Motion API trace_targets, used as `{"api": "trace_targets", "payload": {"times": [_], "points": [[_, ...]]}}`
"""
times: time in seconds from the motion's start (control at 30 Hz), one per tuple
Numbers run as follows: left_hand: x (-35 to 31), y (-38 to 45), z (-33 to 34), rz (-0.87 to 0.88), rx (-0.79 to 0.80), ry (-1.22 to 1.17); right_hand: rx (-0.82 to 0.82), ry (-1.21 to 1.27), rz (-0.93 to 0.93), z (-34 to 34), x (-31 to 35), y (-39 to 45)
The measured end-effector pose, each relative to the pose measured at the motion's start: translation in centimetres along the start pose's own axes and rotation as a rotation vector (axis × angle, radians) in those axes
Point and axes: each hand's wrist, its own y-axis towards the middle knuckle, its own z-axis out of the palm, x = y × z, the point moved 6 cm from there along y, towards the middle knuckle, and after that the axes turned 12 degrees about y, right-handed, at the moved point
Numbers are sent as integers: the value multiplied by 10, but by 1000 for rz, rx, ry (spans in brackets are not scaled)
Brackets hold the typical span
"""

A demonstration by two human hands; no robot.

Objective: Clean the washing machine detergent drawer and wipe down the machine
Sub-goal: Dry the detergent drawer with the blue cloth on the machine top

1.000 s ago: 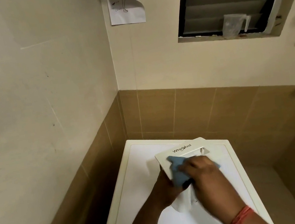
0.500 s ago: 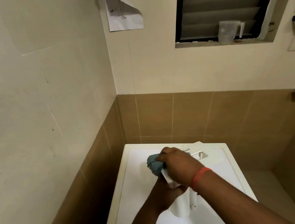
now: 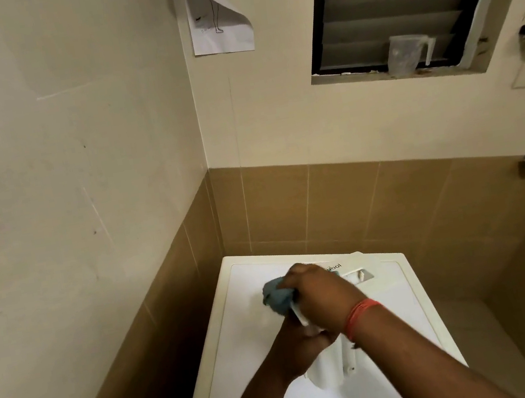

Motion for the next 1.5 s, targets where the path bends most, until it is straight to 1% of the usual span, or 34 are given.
{"api": "trace_targets", "payload": {"times": [0.07,0.17,0.2,0.23,0.33,0.4,0.47,0.53,0.6,0.63,0.7,0.77,0.83,0.87,0.93,1.03,1.1,1.17,1.23,1.3,1.33,1.37,1.43,1.5], "points": [[1,2,-3,4,-42,-19,-48,-21,95,-21,-28,-8],[7,5,-1,-7,-72,-97,-69,-61,277,-52,-67,-24],[6,4,0,-5,-74,-98,-81,-76,291,-57,-69,-27],[6,5,1,-2,-76,-88,-77,-76,282,-54,-63,-28],[6,8,2,17,-68,25,-23,6,98,-22,-18,-24],[4,6,-2,-9,-56,74,-1,21,27,-4,7,-19],[11,6,-4,-33,-47,99,-47,26,14,0,17,-22],[13,4,-3,-16,-39,136,-73,50,-1,-4,18,-34],[8,4,2,26,-8,146,-45,98,-22,-11,18,-53],[-1,3,2,46,-4,114,-29,123,-24,-16,16,-63],[-12,0,0,76,-21,7,-60,117,6,-32,1,-76],[-3,4,-1,94,-48,-59,-147,42,98,-52,-25,-82],[7,6,1,60,-52,-70,-196,-70,216,-68,-49,-84],[8,5,2,57,-57,-68,-196,-126,250,-71,-54,-81],[6,5,5,76,-64,-43,-118,-163,256,-64,-45,-69],[1,6,11,100,-46,60,57,-102,191,-28,-10,-53],[3,6,8,74,-67,46,75,-160,199,-21,1,-48],[5,4,3,105,-106,28,124,-173,252,-32,-7,-47],[6,1,4,139,-85,-5,187,-238,362,-48,-23,-52],[5,-1,6,147,-78,-26,195,-321,431,-56,-30,-55],[3,-2,8,152,-74,-34,199,-333,429,-54,-26,-55],[3,-1,9,149,-78,-46,213,-321,399,-47,-19,-53],[3,0,9,122,-72,-58,232,-266,283,-27,-3,-49],[4,0,5,106,-82,-16,215,-222,196,-20,5,-49]]}}
